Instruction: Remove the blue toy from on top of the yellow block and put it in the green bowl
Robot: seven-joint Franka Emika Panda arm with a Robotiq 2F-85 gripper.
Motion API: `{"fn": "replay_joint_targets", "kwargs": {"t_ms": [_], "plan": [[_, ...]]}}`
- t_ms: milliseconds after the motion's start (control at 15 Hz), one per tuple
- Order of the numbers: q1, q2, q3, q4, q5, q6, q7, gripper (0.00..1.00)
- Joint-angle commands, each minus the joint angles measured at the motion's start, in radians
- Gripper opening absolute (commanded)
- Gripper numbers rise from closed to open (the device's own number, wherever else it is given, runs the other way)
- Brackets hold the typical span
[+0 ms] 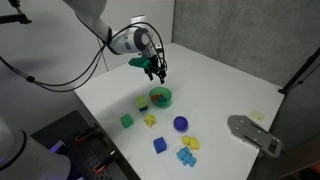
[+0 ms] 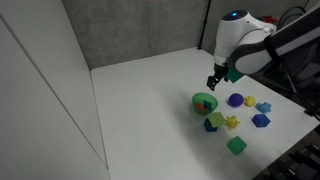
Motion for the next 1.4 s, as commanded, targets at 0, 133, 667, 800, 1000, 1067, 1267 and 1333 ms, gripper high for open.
{"fn": "replay_joint_targets", "kwargs": {"t_ms": [0, 133, 667, 800, 1000, 1067, 1267, 1333], "plan": [[-0.059, -0.088, 0.059, -0.027, 0.073, -0.059, -0.065, 1.00], [-0.091, -0.129, 0.085, -0.037, 0.129, -0.081, -0.105, 1.00], [-0.172, -0.358, 0.133, -0.123, 0.275, -0.216, -0.228, 1.00], [-0.181, -0.427, 0.138, -0.151, 0.283, -0.250, -0.243, 1.00], [-0.193, -0.534, 0.142, -0.185, 0.322, -0.310, -0.287, 1.00], [-0.195, -0.566, 0.141, -0.191, 0.344, -0.336, -0.310, 1.00], [-0.200, -0.640, 0.136, -0.186, 0.393, -0.420, -0.357, 1.00], [-0.204, -0.657, 0.136, -0.180, 0.390, -0.443, -0.357, 1.00]]}}
